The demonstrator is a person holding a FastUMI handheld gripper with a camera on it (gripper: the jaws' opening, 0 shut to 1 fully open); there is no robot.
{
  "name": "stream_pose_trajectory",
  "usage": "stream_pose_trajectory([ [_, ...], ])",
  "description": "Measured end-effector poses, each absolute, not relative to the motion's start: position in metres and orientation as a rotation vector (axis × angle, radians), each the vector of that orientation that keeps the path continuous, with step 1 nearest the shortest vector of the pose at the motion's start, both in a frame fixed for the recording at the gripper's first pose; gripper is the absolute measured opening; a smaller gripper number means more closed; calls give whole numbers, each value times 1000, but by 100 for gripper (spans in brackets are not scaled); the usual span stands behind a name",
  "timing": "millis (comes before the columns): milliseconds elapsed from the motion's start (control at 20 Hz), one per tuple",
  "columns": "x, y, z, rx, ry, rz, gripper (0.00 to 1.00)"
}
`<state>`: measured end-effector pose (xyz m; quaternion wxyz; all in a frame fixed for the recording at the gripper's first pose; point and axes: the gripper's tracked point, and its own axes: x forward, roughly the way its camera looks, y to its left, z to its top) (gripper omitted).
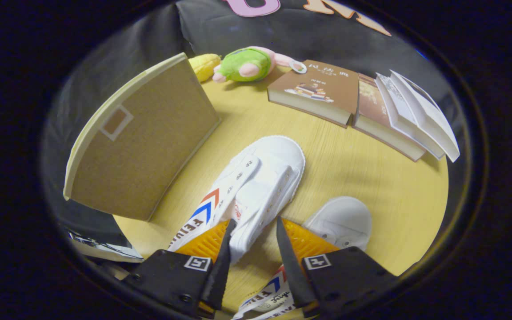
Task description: Open the storage box then place both shoes into the box .Put the left shoe in first, then the right shoe, with the right side of both shoes facing outward in a uniform manner.
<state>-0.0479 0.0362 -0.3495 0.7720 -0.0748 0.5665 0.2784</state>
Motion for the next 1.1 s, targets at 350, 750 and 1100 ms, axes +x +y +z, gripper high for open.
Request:
stream_pose_trajectory([
  [350,-51,32,-356,-78,1340,533,33],
  [750,-58,36,-348,281,1447,352,4],
  [1100,-52,54,-304,467,1403,323,4],
])
